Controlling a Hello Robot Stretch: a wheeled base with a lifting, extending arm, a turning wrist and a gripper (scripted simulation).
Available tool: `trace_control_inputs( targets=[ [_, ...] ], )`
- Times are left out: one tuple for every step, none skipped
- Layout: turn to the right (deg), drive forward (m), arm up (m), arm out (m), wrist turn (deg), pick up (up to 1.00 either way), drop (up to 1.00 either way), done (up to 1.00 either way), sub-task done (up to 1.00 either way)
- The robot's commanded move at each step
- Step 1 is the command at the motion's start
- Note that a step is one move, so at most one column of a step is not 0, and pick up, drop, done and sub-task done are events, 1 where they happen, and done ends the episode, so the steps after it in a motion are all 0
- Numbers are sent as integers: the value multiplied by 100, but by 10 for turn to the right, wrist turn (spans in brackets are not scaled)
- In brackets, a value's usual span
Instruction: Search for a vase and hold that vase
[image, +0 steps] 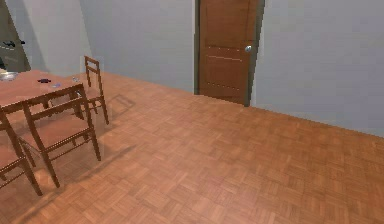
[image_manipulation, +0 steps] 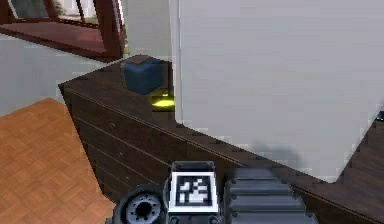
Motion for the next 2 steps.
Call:
trace_control_inputs(
  targets=[
    [0,0,0,44,0,0,0,0,0],
    [0,0,0,0,450,0,0,0,0]
  ],
)
